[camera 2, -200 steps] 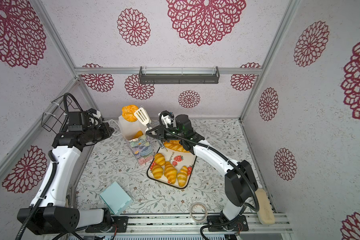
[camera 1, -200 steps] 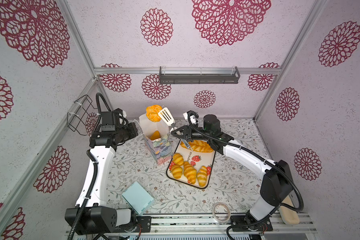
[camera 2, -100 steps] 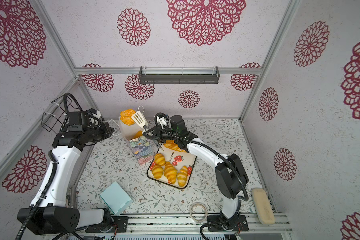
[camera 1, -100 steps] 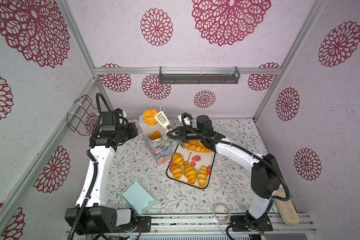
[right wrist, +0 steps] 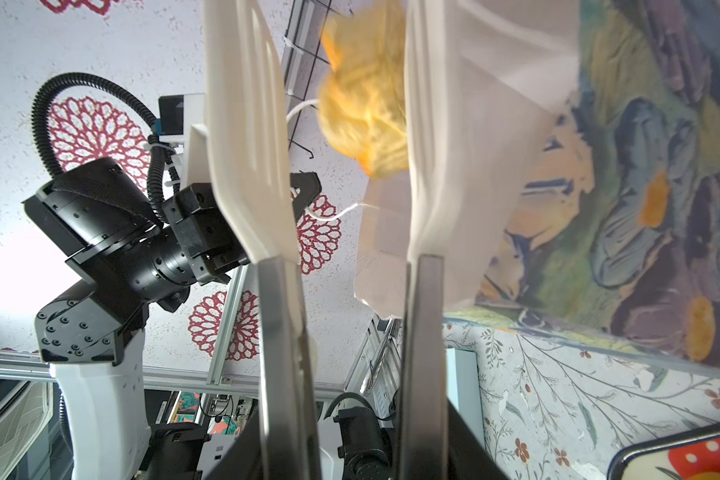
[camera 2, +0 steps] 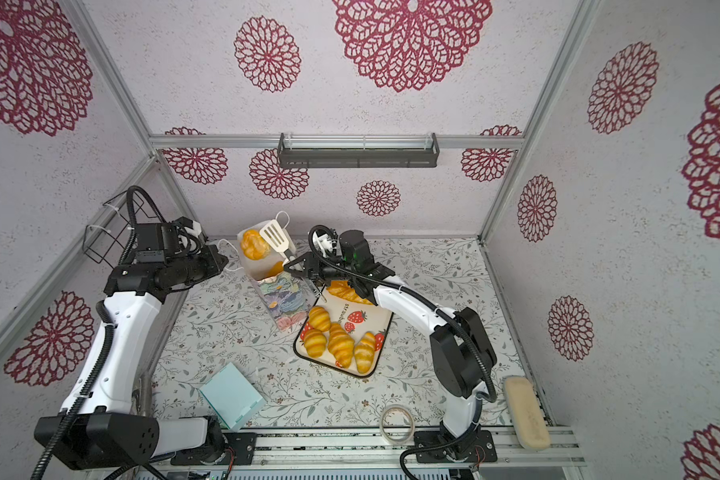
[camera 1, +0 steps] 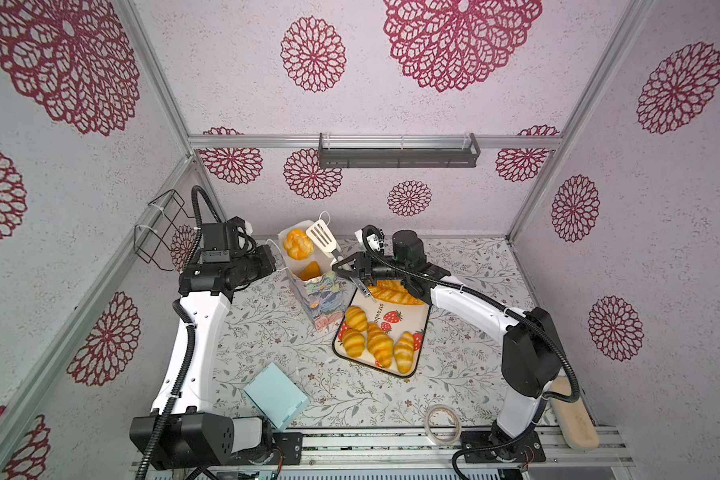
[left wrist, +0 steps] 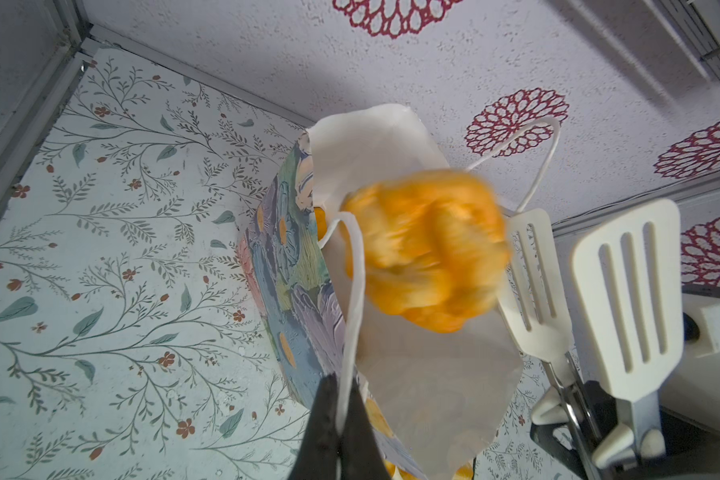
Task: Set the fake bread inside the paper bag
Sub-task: 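Open the tongs to drop the cream puff into the bag, then move the tongs back down over the pastry tray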
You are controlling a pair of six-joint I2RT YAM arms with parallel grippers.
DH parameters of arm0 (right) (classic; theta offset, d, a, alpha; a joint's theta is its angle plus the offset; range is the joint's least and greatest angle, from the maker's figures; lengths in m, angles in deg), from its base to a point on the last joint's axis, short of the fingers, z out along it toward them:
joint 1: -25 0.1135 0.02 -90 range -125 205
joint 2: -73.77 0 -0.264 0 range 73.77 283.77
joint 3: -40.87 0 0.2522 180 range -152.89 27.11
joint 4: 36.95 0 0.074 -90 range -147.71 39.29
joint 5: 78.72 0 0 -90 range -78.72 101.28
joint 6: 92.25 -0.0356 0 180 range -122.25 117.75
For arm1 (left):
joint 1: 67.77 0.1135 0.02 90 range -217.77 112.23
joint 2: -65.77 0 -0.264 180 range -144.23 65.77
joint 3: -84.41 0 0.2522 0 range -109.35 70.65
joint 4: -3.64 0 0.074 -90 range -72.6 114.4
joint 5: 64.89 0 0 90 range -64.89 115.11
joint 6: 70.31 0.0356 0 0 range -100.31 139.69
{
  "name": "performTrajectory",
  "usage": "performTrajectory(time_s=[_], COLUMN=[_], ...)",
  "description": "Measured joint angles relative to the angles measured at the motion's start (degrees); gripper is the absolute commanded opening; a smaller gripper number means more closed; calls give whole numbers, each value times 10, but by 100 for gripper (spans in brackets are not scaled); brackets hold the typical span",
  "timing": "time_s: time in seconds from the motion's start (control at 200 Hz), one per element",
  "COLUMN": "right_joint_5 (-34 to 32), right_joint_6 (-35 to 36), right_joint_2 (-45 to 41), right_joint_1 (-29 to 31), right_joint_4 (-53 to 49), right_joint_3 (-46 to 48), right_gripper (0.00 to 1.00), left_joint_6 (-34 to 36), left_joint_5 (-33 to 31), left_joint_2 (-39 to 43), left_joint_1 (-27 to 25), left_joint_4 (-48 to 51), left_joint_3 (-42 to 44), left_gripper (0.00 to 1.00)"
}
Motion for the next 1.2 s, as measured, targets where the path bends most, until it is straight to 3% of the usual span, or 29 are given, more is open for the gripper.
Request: performTrajectory(time_s=[0.63, 0.901, 1.201], right_joint_5=[-2, -12, -21], right_joint_6=[35, 61, 82], right_joint_2=[-19, -86, -163], right_joint_1=[-5, -26, -56], right_joint_4=[-55, -89, -107], right_joint_3=[-5, -3, 63], right_gripper=[46, 46, 46], left_joint_6=[0, 0, 0], left_joint_5=[0, 0, 1], left_joint_2=[0, 0, 0], left_joint_1=[0, 0, 0], left_joint_4=[0, 0, 0], left_joint_3=[0, 0, 0], left_gripper=[0, 0, 0])
